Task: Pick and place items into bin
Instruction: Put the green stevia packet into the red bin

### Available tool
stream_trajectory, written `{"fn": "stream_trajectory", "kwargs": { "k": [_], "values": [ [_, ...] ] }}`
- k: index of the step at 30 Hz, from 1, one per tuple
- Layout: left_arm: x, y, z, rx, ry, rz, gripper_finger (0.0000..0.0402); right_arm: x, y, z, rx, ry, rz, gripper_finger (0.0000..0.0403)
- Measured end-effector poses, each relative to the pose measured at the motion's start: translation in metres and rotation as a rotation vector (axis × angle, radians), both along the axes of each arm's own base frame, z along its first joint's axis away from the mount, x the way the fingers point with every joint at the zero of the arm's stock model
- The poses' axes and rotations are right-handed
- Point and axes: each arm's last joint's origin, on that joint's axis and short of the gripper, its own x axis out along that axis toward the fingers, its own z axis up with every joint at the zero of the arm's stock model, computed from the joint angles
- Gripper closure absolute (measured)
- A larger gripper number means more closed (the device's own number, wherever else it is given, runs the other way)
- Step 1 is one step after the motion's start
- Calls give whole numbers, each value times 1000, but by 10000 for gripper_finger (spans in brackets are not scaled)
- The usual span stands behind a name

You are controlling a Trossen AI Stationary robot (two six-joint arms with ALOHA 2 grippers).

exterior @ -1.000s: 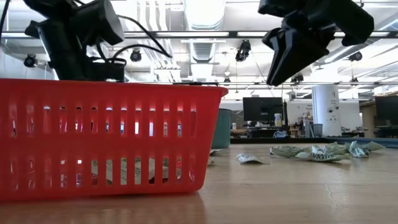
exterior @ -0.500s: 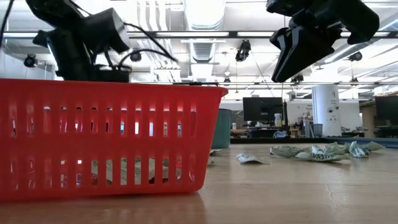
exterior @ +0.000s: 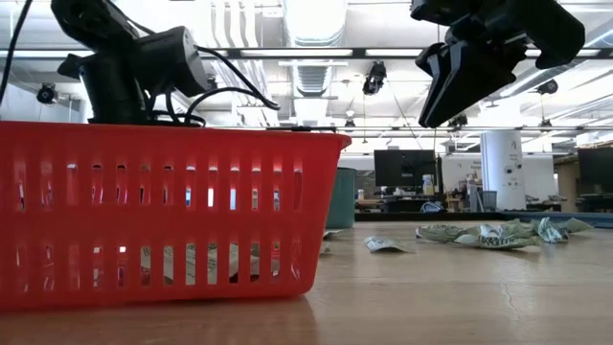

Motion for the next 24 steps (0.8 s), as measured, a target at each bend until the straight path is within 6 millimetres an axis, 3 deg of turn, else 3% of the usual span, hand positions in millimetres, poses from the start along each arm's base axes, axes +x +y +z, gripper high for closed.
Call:
{"fn": "stream_trajectory", "kwargs": {
  "k": [14,24],
  "values": [
    [-1,1,1,25,2,-21,390,0,0,0,1,1,1,339],
    [3,0,7,25,-15,-21,396,0,0,0,1,0,1,339]
  ]
}}
